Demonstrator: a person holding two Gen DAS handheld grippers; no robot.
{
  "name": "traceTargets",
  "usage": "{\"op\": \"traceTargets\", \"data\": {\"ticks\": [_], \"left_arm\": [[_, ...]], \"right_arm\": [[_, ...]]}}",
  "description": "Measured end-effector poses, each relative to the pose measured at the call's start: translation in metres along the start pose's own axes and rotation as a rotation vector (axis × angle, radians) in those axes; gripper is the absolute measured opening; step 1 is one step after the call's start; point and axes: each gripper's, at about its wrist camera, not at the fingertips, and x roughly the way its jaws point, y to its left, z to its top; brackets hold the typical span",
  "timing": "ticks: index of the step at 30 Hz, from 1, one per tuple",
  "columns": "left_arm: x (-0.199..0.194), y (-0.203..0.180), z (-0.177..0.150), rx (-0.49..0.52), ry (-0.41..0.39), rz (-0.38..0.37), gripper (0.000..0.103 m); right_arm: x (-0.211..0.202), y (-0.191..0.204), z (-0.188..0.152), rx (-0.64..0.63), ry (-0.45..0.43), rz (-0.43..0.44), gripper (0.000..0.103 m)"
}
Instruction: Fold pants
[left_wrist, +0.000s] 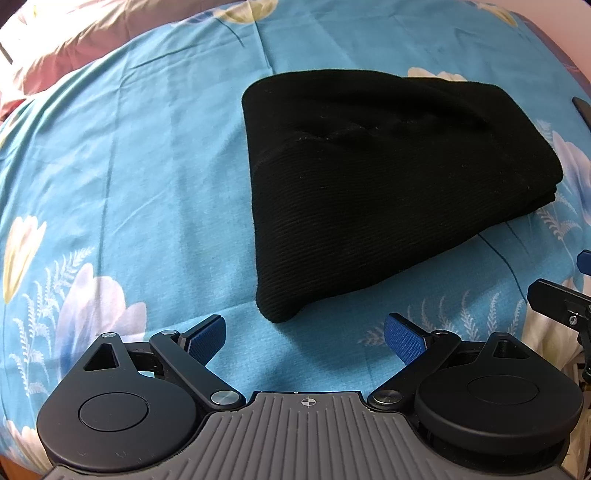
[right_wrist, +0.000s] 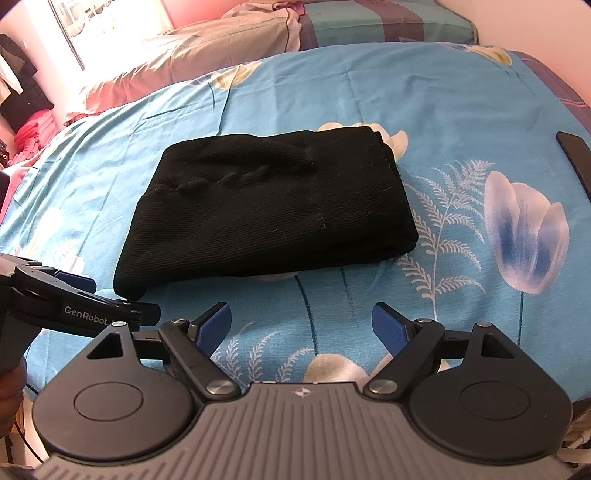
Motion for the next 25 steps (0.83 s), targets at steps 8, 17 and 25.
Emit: {"op": "traceTargets", "data": {"ticks": [8, 17, 25], "left_arm": [[0.0010, -0.0005, 0.0013, 0.004, 0.004, 0.003, 0.103], [-0.0023, -0.0038, 0.0013, 0.022, -0.025, -0.010, 0.103], [0.0013, -0.0030, 0.0045, 0.002, -0.005, -0.013, 0.103]], "right_arm": [[0.0011, -0.0010, 0.0001, 0.001, 0.003, 0.005, 0.086], [0.0049, -0.0008, -0.0007, 0.006, 0.015, 0.012, 0.086], [0.0070, -0.0030, 0.0004, 0.007, 0.022, 0.019, 0.086]]}}
